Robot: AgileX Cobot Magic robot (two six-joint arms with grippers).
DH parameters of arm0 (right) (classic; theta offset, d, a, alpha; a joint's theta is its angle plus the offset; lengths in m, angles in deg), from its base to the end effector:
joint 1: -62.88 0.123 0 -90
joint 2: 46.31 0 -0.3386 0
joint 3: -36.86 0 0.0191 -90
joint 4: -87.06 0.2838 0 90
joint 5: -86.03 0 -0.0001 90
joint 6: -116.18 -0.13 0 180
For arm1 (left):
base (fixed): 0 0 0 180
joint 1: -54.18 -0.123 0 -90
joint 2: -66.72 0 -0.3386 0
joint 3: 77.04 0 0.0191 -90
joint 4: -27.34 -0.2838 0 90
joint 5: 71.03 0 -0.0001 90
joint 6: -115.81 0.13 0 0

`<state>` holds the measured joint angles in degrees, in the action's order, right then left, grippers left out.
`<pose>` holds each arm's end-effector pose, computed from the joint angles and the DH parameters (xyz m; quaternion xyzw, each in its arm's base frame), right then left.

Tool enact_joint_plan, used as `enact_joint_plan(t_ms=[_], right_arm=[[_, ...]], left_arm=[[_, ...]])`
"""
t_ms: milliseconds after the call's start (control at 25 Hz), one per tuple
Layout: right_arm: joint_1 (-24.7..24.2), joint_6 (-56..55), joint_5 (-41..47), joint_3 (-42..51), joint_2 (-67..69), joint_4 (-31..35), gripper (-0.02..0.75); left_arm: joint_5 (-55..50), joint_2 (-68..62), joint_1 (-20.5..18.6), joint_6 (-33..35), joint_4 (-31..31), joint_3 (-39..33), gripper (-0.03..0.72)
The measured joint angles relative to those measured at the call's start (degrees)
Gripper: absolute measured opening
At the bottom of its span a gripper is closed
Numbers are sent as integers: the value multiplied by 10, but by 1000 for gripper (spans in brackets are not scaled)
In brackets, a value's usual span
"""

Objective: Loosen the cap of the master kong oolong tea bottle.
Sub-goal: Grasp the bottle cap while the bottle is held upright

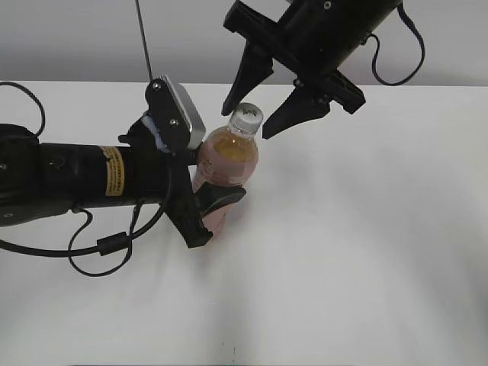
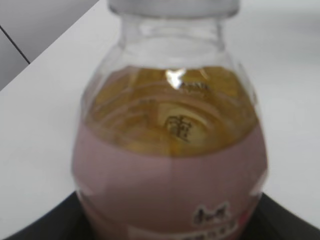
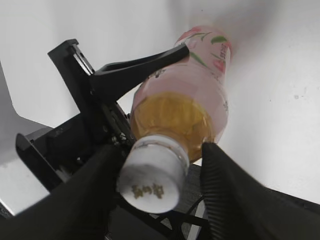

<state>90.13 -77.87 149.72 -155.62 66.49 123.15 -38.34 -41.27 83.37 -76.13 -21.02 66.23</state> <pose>0.3718 0.2687 0.3001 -0.0115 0.9465 0.3218 0.0200 0.3108 -0.2337 0.1620 0.5183 0.6865 -0.1705 0.4807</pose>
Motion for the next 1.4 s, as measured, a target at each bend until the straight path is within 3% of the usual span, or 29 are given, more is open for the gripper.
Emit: enact_joint_plan(t_ms=[240, 480, 600, 1000, 1400], right_arm=[[1, 10, 1, -1, 0, 3, 290], [1, 100, 3, -2, 0, 2, 290], [1, 203, 4, -3, 0, 1, 290], [1, 879, 2, -4, 1, 16, 290], [1, 1351, -5, -5, 1, 24, 283]], left_arm=[[2, 0, 0, 0, 0, 0, 409], [1, 0, 0, 2, 0, 0, 409], [1, 0, 0, 2, 0, 0, 409], [2, 0, 0, 2, 1, 0, 409], [-3, 0, -2, -3, 12, 0, 409]])
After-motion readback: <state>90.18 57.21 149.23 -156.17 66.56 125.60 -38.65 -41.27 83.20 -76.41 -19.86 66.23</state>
